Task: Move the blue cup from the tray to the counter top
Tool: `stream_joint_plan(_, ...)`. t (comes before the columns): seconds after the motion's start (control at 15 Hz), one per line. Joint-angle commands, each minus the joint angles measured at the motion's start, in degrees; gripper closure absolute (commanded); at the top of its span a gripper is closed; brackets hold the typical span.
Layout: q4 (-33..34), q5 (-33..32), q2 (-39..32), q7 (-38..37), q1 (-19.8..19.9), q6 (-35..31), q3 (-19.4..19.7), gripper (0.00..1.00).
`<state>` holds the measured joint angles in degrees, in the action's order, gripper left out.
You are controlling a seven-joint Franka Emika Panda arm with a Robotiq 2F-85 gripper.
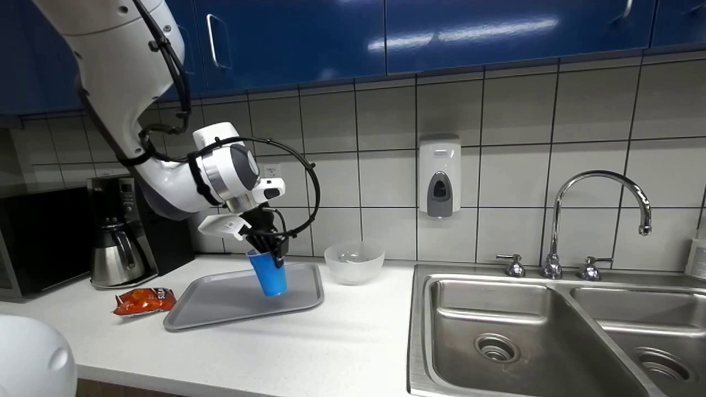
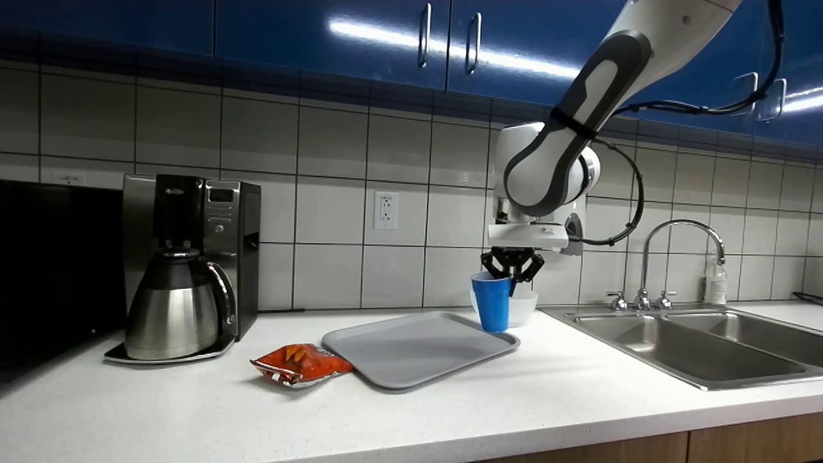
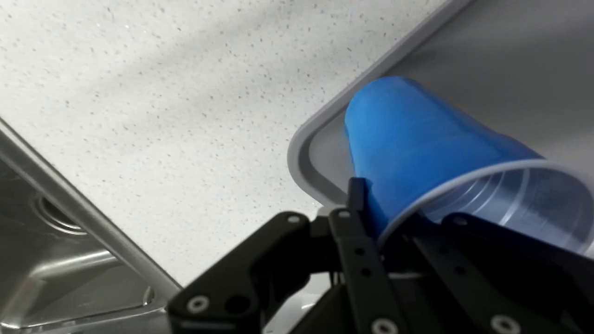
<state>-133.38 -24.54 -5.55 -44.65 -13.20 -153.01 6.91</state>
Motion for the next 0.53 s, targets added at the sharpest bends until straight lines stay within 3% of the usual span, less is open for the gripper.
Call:
stream_joint_plan(0.0, -3.78, -2.17, 2.72, -1.57, 3.11, -0.17, -1.91, 0.99)
stream_joint_plan(0.47, -6.63, -3.72, 1.59, -1.66, 5.28, -0.25, -1.61, 0.99)
